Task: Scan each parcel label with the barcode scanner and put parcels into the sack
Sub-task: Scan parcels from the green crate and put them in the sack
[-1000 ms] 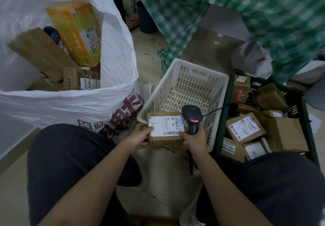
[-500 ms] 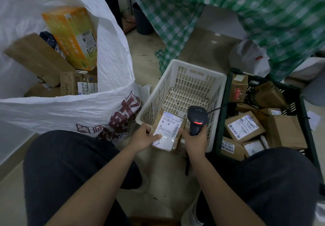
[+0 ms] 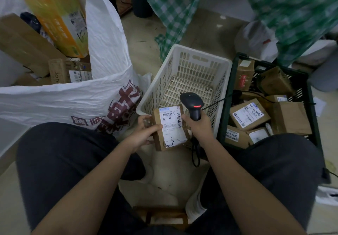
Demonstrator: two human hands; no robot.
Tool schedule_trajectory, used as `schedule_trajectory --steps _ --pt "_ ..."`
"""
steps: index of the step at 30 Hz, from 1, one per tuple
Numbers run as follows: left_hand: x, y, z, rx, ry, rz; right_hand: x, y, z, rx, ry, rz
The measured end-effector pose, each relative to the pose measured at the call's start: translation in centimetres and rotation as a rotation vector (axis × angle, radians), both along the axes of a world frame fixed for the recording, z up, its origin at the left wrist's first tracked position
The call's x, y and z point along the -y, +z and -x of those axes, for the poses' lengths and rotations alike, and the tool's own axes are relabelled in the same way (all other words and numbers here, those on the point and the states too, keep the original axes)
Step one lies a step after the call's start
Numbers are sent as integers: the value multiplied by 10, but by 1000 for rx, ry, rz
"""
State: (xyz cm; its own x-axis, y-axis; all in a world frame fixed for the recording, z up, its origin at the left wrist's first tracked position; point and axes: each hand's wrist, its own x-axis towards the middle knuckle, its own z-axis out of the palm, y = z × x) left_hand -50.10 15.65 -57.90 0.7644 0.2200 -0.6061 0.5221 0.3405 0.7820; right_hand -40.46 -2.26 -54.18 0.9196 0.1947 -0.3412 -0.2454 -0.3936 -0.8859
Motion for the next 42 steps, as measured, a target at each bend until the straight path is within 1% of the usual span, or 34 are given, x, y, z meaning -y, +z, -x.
schedule_trajectory --steps 3,6,9,12,16,18,23,32,36,39,42 --pt "-1 12 -1 47 49 -58 11 17 -1 -15 13 -34" --pt "1 26 -4 96 100 -103 24 28 6 4 117 -10" --pt "3 37 -4 119 122 -116 33 38 21 -27 225 -68" --pt "5 43 -3 142 140 -112 43 48 37 -16 308 -100" --pt "3 47 -2 167 138 -125 56 56 52 -9 409 -47" --pt "2 49 -1 177 138 -133 58 58 58 -24 439 -73" --pt "6 50 1 192 155 -147 58 61 63 -16 447 -140" --pt "7 60 4 215 122 -154 60 70 63 15 425 -102" --pt "5 77 8 238 129 -241 55 84 54 160 357 -73" --pt "4 103 13 314 138 -328 43 101 41 272 301 -98" --pt "3 135 20 395 157 -335 24 125 24 380 278 -157"
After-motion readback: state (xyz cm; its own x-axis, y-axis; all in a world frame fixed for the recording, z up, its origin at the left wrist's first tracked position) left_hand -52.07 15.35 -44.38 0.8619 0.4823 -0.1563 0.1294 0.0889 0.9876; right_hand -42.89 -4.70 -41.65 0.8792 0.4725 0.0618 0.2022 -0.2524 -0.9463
